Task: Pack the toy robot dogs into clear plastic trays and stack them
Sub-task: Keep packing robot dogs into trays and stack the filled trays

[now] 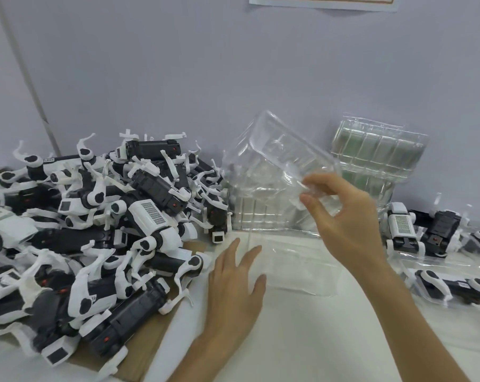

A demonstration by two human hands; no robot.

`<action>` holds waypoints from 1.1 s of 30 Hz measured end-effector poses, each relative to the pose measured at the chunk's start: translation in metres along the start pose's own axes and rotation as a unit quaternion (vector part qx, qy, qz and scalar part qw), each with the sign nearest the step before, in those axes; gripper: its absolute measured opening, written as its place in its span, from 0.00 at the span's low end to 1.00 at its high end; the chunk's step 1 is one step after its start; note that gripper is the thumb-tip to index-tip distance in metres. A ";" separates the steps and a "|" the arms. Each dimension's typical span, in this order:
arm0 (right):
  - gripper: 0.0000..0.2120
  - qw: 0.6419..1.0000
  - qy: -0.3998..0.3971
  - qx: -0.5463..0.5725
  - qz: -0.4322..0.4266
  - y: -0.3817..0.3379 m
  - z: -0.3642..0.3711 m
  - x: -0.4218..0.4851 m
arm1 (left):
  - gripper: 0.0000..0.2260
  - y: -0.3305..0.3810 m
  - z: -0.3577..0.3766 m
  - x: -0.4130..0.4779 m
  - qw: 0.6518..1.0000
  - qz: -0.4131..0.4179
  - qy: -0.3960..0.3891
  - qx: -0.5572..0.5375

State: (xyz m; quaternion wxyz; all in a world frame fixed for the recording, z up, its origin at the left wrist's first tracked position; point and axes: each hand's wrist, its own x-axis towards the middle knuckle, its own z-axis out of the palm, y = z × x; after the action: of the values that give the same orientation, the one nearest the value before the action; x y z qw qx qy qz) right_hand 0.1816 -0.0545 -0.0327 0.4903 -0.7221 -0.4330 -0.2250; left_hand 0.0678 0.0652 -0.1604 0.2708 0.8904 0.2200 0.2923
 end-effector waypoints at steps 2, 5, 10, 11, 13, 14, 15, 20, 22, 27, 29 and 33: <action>0.11 0.997 0.005 -0.065 -0.029 0.004 0.009 0.012 | 0.25 -0.007 0.005 -0.003 0.999 0.001 -0.025 0.026; 0.09 0.992 -0.032 -0.118 -0.038 0.018 0.029 0.041 | 0.16 -0.007 0.007 -0.005 0.999 0.024 0.028 -0.027; 0.11 0.977 -0.097 -0.189 0.009 0.050 0.070 0.083 | 0.05 -0.006 0.001 -0.005 0.989 0.004 0.060 -0.136; 0.13 0.968 -0.116 -0.219 0.028 0.056 0.077 0.088 | 0.05 -0.006 0.000 -0.005 0.987 -0.002 0.060 -0.150; 0.17 0.945 -0.137 -0.290 0.056 0.061 0.088 0.092 | 0.06 -0.008 -0.001 -0.003 0.984 -0.009 0.062 -0.167; 0.19 0.942 -0.119 -0.310 0.056 0.059 0.092 0.091 | 0.06 -0.010 0.000 -0.002 0.984 -0.011 0.060 -0.169; 0.21 0.948 -0.080 -0.306 0.037 0.053 0.098 0.087 | 0.07 -0.011 0.001 -0.001 0.984 -0.014 0.054 -0.170; 0.18 0.954 -0.228 -0.188 -0.059 0.009 0.154 0.050 | 0.21 -0.015 0.005 0.004 0.981 -0.048 0.001 -0.189; 0.22 0.910 -0.304 -0.281 -0.021 0.004 0.176 0.038 | 0.25 -0.017 0.006 0.007 0.990 -0.081 -0.014 -0.119; 0.09 0.931 -0.254 -0.259 0.031 0.010 0.188 0.036 | 0.27 -0.018 0.008 0.008 0.990 -0.108 -0.093 0.012; 0.09 0.959 -0.213 -0.169 0.076 0.006 0.180 0.044 | 0.28 -0.018 0.008 0.008 0.988 -0.109 -0.105 -0.015; 0.08 0.980 -0.167 -0.063 0.089 -0.004 0.153 0.052 | 0.26 -0.018 0.003 0.009 0.988 -0.096 -0.084 -0.092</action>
State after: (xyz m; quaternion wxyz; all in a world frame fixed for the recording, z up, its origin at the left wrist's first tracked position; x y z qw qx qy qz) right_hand 0.1902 0.1049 -0.0558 0.3826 -0.8147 -0.4278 -0.0832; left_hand 0.0718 0.0830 -0.1701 0.3955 0.8581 0.2528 0.2080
